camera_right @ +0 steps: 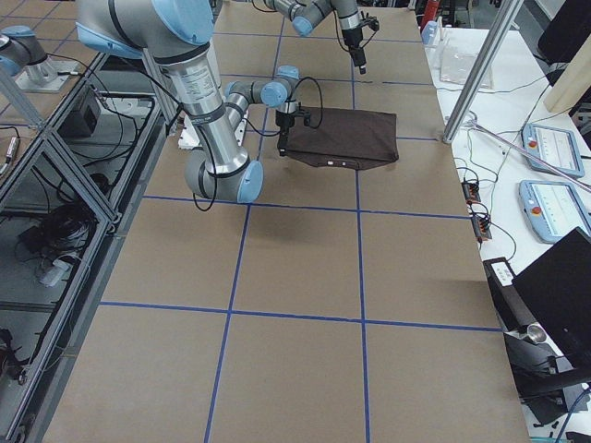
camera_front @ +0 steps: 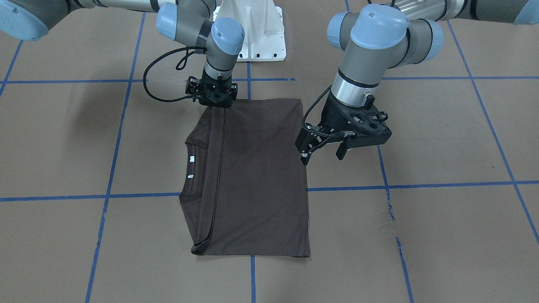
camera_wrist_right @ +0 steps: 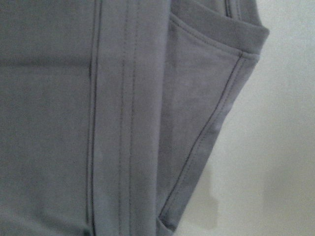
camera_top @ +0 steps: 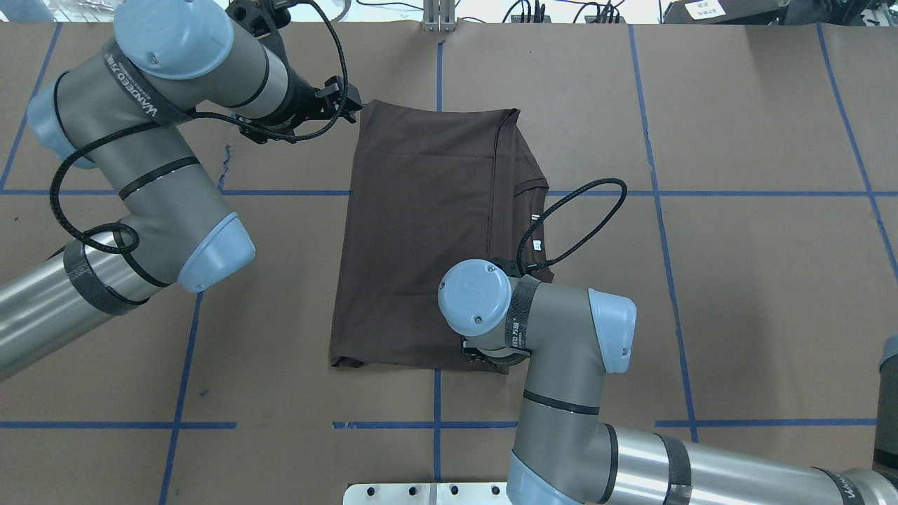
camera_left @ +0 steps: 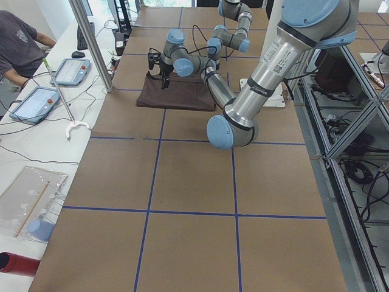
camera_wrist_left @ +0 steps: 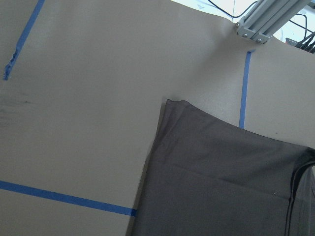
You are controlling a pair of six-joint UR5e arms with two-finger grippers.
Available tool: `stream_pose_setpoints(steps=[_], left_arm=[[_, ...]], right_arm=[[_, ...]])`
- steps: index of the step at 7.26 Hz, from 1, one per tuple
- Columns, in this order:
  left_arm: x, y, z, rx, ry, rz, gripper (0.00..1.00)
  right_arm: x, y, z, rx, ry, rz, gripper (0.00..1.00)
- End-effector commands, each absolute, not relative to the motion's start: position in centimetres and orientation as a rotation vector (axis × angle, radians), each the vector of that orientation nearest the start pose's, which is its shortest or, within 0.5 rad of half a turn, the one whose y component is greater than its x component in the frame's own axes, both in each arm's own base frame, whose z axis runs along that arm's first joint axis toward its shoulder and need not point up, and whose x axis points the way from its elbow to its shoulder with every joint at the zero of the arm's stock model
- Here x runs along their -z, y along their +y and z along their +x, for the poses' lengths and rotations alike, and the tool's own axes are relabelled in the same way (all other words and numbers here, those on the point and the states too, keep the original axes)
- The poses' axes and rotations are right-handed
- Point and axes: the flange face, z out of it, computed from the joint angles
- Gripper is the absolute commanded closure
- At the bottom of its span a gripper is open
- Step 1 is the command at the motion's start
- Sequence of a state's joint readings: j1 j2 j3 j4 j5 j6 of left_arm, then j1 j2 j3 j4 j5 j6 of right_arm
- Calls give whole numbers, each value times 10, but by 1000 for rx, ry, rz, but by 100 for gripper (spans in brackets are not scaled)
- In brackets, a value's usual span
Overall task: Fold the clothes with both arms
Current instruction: 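Release the shirt and reposition the right gripper over its side edge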
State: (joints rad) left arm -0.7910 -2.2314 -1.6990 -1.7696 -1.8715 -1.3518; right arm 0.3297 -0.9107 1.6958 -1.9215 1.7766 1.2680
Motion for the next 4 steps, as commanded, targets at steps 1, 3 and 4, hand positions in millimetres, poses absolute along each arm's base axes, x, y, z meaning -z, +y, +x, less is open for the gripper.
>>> stream_pose_setpoints(steps=[1,3,4], left_arm=[[-188,-550,399,374,998,233,0],[-186,-549,400,372,1001,232,0],[-185,-548,400,373,1004,233,0]], right_arm=[[-274,-338,-584,3,-464,-54,0],[-297,-345,-560,-12,-448,-53,0],[-312,-342,-542,-17,-440,-52,0]])
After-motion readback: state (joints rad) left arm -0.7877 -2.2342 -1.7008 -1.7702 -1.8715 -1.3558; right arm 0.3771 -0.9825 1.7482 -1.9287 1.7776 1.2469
